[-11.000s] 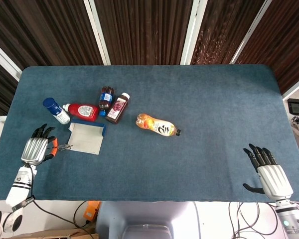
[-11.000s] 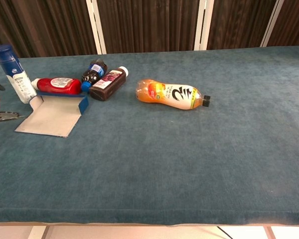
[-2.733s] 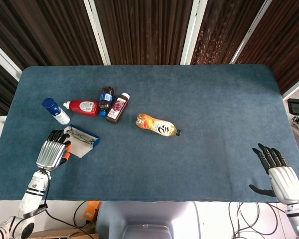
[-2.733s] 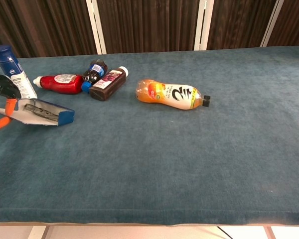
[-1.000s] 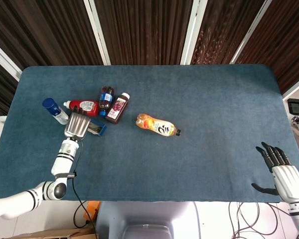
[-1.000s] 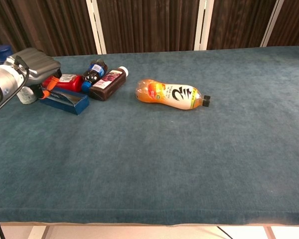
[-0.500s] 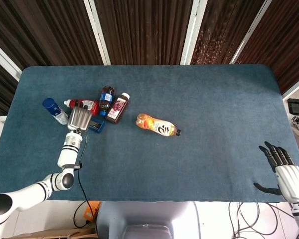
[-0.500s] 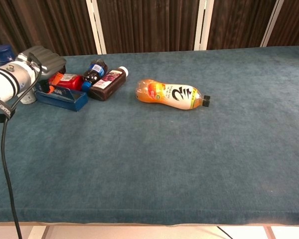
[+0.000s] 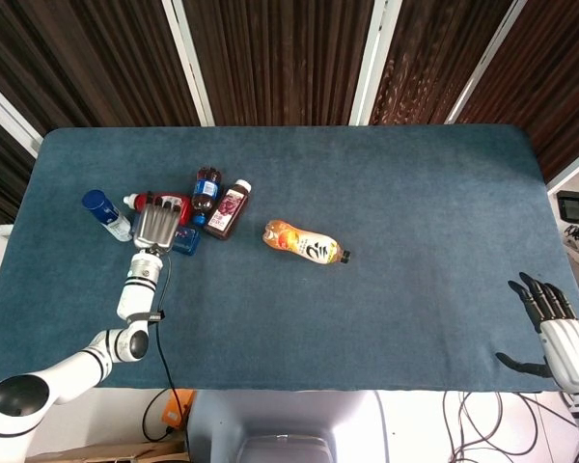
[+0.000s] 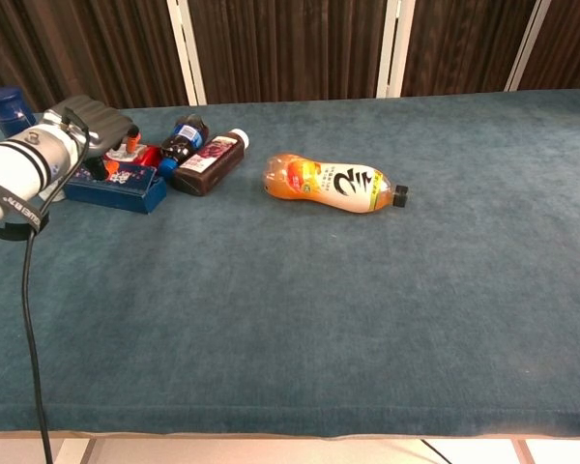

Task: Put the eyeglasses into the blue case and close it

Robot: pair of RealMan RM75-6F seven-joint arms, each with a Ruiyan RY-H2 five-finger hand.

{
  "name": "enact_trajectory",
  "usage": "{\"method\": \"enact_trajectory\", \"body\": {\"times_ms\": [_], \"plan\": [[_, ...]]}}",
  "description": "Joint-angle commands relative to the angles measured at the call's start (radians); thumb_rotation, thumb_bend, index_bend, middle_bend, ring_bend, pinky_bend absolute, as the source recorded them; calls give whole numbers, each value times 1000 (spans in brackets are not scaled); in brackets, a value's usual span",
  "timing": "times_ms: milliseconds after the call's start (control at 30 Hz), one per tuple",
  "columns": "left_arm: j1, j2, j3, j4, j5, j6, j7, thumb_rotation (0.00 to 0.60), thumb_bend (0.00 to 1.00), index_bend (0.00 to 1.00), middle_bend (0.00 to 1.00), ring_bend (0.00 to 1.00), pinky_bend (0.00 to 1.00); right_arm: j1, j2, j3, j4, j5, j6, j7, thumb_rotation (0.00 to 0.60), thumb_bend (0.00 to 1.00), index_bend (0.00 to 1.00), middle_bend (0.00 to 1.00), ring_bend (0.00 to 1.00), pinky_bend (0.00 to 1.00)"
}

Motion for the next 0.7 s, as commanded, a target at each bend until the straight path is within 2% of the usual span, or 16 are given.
{"method": "enact_trajectory", "body": {"times_ms": [33,200,400,700], "plan": [[-4,-21,2,34,23,-3,-28,600,419,261,325,251,190,0,0,0,0,0,0,1,600,67,0,0,0,0],[-6,-48,-1,83,51,-4,-84,600,408,222,312,250,193,-4,3,1,0,0,7,5,600,66,0,0,0,0],[-7,-87,0,167,111,12,-175,600,397,219,308,250,193,-6,5,1,3,-5,12,16,600,66,0,0,0,0],[-7,-153,-12,304,182,24,-339,600,319,204,288,243,194,-10,7,1,6,-8,20,27,600,67,0,0,0,0]]}}
